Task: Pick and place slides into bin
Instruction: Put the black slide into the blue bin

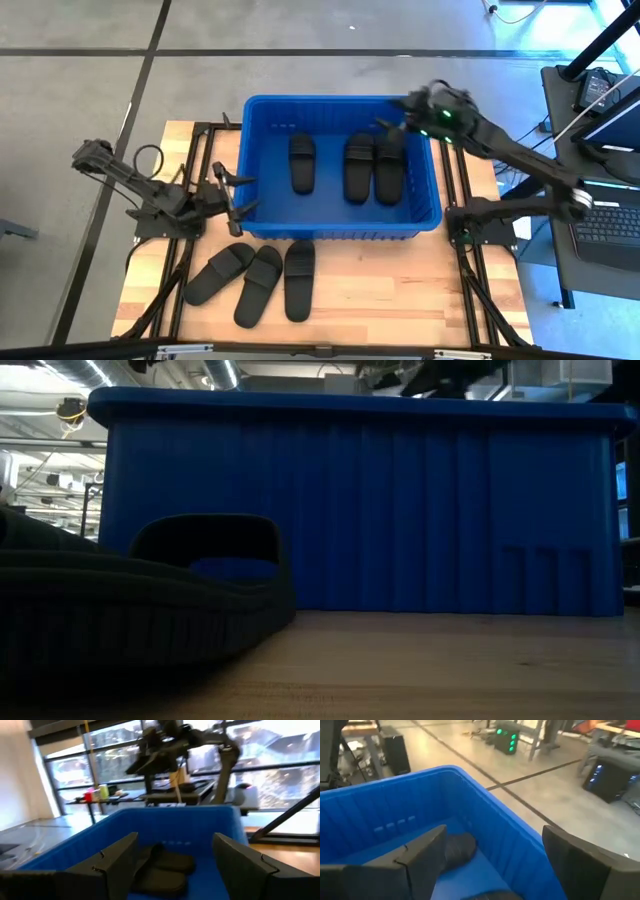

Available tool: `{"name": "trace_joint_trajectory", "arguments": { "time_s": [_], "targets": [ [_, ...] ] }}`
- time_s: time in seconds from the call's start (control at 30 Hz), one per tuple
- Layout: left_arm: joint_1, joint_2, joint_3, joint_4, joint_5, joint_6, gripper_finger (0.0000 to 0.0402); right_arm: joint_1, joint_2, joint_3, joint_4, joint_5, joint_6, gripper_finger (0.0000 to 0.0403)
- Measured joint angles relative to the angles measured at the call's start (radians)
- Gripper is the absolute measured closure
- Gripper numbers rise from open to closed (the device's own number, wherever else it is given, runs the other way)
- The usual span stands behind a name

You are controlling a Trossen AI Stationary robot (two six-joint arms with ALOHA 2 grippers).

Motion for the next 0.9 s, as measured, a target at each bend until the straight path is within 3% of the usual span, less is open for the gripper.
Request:
{"name": "trace_joint_trajectory", "arguments": {
  "time_s": [0.2, 0.4, 0.57, 0.9],
  "targets": [
    [0.0, 0.109, 0.005, 0.155, -0.017, 0.001, 0.0153, -0.001, -0.298, -0.188, -0.018, 0.08, 0.033, 0.0076],
    [-0.015, 0.248, 0.132, 0.146, -0.014, 0.025, 0.0153, -0.001, -0.532, -0.33, -0.033, 0.121, 0.034, 0.0076],
    [-0.028, 0.401, 0.28, 0.141, -0.013, 0.106, 0.0153, -0.002, -0.67, -0.397, -0.06, 0.131, 0.032, 0.0076],
    [-0.061, 0.64, 0.495, 0.048, -0.012, 0.08, 0.0153, -0.002, -0.877, -0.451, -0.241, 0.189, 0.023, 0.0076]
  ]
}}
